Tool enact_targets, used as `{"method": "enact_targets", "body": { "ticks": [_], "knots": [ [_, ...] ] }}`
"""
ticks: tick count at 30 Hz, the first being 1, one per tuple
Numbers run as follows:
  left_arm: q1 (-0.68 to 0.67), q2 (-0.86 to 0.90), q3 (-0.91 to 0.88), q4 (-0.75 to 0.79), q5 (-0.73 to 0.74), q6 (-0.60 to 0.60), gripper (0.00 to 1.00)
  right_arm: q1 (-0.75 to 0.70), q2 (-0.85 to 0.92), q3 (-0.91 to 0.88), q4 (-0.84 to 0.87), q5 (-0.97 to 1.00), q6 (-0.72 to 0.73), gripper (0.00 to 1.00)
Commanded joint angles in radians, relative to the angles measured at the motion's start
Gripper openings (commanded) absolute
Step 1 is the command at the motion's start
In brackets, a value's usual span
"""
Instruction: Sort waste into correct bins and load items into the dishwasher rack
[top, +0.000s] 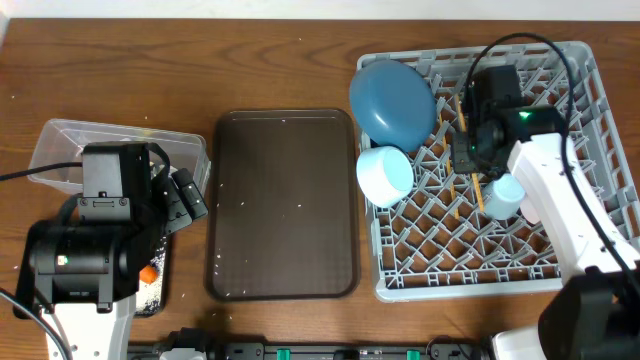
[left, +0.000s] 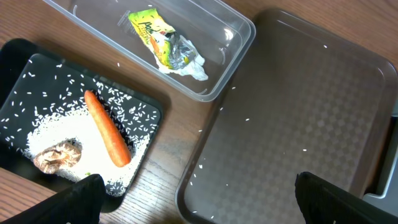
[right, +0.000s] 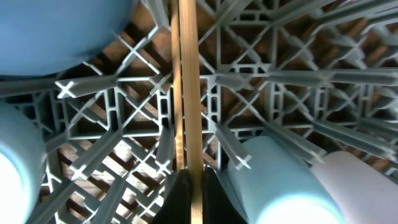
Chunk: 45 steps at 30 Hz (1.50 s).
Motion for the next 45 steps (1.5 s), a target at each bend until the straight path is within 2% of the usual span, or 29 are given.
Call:
{"method": "enact_targets", "body": {
  "ticks": [1, 2, 3, 8, 12, 13, 14, 15, 24, 26, 29, 35, 39, 45],
  "knots": [
    [0.006, 0.001, 0.007, -0.001, -0.012, -0.009, 0.98, -0.001, 0.011, 0.000, 0.009, 0.002, -0.031, 0.20],
    [0.006, 0.001, 0.007, -0.001, -0.012, -0.009, 0.98, -0.001, 0.011, 0.000, 0.014, 0.007, -0.032, 0.34],
    [0.006, 0.001, 0.007, -0.001, -0.012, -0.009, 0.98, -0.001, 0.011, 0.001, 0.019, 0.007, -0.034, 0.38],
    [0.006, 0.001, 0.007, -0.001, -0.012, -0.009, 0.98, 0.034, -0.058, 0.049, -0.023, -0.073, -0.029, 0.46],
    [0.006, 0.001, 0.007, -0.001, -0.012, -0.009, 0.98, 0.097, -0.188, 0.074, -0.019, -0.256, -0.011, 0.52],
    [0.006, 0.001, 0.007, -0.001, -0.012, -0.009, 0.98, 0.113, -0.231, 0.074, -0.013, -0.278, 0.000, 0.59],
    [0.006, 0.001, 0.007, -0.001, -0.012, -0.009, 0.98, 0.127, -0.274, 0.074, -0.012, -0.284, 0.017, 0.86],
    [0.006, 0.001, 0.007, -0.001, -0.012, -0.009, 0.98, 0.139, -0.311, 0.074, -0.010, -0.283, 0.030, 0.99],
    [0.006, 0.001, 0.007, -0.001, -0.012, -0.009, 0.98, 0.210, -0.589, 0.074, -0.067, -0.282, 0.037, 0.99],
    [0.006, 0.001, 0.007, -0.001, -0.012, -0.009, 0.98, 0.209, -0.632, 0.074, -0.126, -0.242, 0.012, 0.99],
    [0.006, 0.001, 0.007, -0.001, -0.012, -0.009, 0.98, 0.209, -0.708, 0.073, -0.207, -0.099, 0.049, 0.99],
    [0.006, 0.001, 0.007, -0.001, -0.012, -0.009, 0.98, 0.210, -0.843, 0.036, -0.219, 0.068, 0.033, 0.99],
    [0.006, 0.001, 0.007, -0.001, -0.012, -0.009, 0.98, 0.174, -0.970, -0.127, -0.024, 0.138, 0.012, 0.99],
    [0.006, 0.001, 0.007, -0.001, -0.012, -0.009, 0.98, 0.074, -1.180, -0.510, 0.317, 0.099, 0.006, 0.99]
  ]
}}
